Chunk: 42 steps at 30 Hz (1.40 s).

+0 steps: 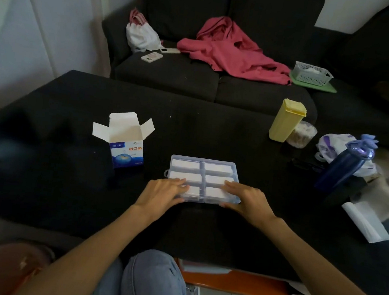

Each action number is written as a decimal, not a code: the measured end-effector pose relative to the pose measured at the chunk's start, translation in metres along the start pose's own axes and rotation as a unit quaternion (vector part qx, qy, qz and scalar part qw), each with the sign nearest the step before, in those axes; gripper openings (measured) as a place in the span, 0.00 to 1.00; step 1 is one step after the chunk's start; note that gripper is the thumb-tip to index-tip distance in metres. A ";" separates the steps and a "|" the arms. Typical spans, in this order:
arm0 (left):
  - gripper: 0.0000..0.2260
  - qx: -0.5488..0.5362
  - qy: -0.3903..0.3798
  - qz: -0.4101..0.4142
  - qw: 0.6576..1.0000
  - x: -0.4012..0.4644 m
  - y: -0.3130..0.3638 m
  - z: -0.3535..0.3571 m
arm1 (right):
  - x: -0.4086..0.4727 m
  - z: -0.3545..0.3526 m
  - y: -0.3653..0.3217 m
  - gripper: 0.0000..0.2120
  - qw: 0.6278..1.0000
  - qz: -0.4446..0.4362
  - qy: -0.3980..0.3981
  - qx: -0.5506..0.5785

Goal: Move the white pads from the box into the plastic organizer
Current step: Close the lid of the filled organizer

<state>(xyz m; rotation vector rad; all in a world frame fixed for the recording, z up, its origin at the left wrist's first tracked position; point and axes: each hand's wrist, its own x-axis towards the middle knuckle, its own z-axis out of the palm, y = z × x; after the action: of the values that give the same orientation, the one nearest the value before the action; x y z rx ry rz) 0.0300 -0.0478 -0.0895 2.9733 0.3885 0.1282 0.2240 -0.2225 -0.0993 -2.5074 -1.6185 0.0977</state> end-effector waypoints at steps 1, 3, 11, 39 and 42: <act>0.20 0.012 -0.004 -0.001 1.000 0.001 0.000 0.000 | 0.001 -0.001 0.000 0.26 1.000 -0.009 -0.005 -0.017; 0.20 0.036 -0.011 0.008 0.999 0.001 0.001 0.001 | 0.000 -0.001 -0.001 0.26 0.999 -0.021 -0.016 -0.042; 0.22 0.139 -0.054 0.060 0.987 0.008 -0.003 0.011 | -0.009 0.019 -0.001 0.27 0.988 -0.066 0.027 -0.134; 0.20 0.070 -0.047 0.061 0.995 0.023 -0.010 -0.010 | 0.008 -0.012 -0.010 0.23 0.997 -0.049 -0.012 -0.066; 0.25 0.119 -0.062 0.062 0.989 0.024 -0.015 0.001 | 0.007 -0.009 -0.008 0.27 0.997 -0.039 -0.038 -0.054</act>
<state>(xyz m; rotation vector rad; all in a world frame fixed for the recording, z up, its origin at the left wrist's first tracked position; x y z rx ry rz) 0.0489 -0.0273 -0.0912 3.2195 0.2182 -0.0961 0.2206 -0.2138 -0.0889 -2.5454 -1.7949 0.1004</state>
